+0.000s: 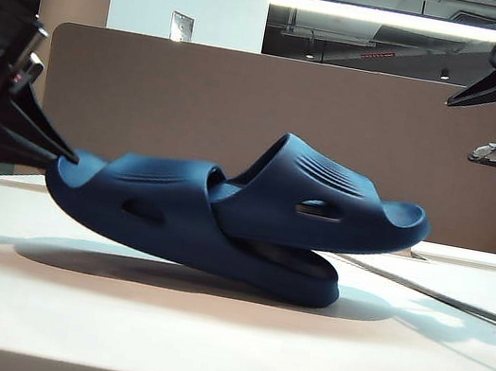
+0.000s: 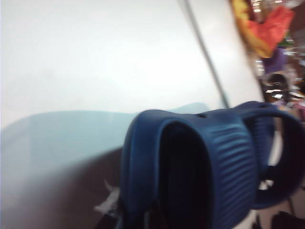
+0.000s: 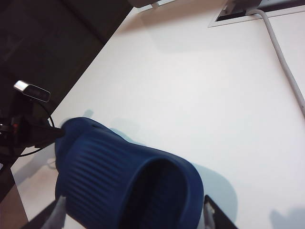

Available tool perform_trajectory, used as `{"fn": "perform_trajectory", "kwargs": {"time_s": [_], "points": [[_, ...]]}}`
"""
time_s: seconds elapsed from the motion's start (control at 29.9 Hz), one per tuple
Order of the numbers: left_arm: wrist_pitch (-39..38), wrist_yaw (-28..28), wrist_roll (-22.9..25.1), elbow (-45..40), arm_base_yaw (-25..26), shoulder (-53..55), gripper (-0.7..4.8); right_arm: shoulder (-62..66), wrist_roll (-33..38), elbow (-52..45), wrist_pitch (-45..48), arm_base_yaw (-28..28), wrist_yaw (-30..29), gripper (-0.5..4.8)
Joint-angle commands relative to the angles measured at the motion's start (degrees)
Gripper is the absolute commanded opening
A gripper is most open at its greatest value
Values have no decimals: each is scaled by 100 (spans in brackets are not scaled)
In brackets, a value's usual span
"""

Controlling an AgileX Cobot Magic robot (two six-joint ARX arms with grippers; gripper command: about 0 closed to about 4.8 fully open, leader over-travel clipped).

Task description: Interlock the pair of blue slippers on the table with their fronts facing up.

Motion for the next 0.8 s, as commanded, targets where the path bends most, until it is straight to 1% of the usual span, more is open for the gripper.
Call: {"fn": "perform_trajectory", "kwargs": {"time_s": [0.03, 0.2, 0.27, 0.33, 0.5, 0.7, 0.8], "points": [[-144, -424, 177, 9, -131, 68, -4, -28, 20, 31, 17, 7, -4, 364], [-216, -785, 201, 9, -271, 144, 1, -28, 20, 31, 11, 7, -22, 364], [-219, -962, 267, 9, -304, 142, 32, -28, 20, 31, 11, 11, -22, 364], [-214, -977, 308, 9, -304, 144, 56, -28, 17, 31, 11, 39, -17, 364], [-216, -1220, 330, 9, -304, 142, 63, -28, 17, 31, 15, 66, 2, 364], [-192, -1220, 463, 11, -295, 142, 184, -28, 15, 31, -22, 63, 2, 364], [-175, -1228, 483, 11, -295, 142, 193, -28, 15, 31, -52, 66, 2, 364]]}}
